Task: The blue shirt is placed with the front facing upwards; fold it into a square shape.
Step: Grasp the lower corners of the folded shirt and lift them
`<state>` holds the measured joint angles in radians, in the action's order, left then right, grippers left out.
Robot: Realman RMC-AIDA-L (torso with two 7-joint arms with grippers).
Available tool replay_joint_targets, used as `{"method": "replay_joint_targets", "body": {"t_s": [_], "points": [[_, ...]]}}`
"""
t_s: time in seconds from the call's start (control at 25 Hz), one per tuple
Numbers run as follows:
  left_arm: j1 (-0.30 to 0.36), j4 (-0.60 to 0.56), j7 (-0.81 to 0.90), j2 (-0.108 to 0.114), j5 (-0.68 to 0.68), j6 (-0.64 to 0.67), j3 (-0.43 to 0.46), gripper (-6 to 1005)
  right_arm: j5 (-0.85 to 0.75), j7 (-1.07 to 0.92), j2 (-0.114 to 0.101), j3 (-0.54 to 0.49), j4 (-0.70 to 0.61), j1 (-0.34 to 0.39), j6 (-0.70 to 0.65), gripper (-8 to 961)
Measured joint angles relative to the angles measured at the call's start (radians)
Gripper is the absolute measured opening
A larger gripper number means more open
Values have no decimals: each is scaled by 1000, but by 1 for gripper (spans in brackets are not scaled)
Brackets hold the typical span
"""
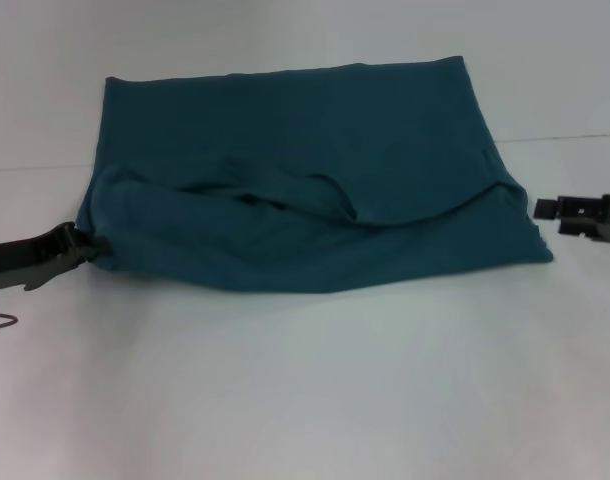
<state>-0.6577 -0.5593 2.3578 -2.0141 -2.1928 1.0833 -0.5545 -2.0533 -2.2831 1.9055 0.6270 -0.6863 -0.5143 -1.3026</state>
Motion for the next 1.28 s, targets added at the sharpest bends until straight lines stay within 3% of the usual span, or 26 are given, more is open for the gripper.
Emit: {"method": "replay_joint_targets", "body": {"t_s": [0.16,0.28,0.44,0.72,1.28], "points": [[-3,3,1,0,-3,-11,1,17,-123,-104,-46,4,-2,-67,26,678],[-6,3,2,1,-3,-11,1,17,-255,-178,-56,4,-8,-134,48,678],[-10,1,6,1,-2,-7,1,18,-378,-217,-43,5,-1,-194,97,678],[-11,-19,35,4,-4,11,1,18,-500,-222,4,30,49,-235,218,677],[-9,-25,36,5,-5,4,1,17,-518,-215,36,81,131,-247,375,677]]}}
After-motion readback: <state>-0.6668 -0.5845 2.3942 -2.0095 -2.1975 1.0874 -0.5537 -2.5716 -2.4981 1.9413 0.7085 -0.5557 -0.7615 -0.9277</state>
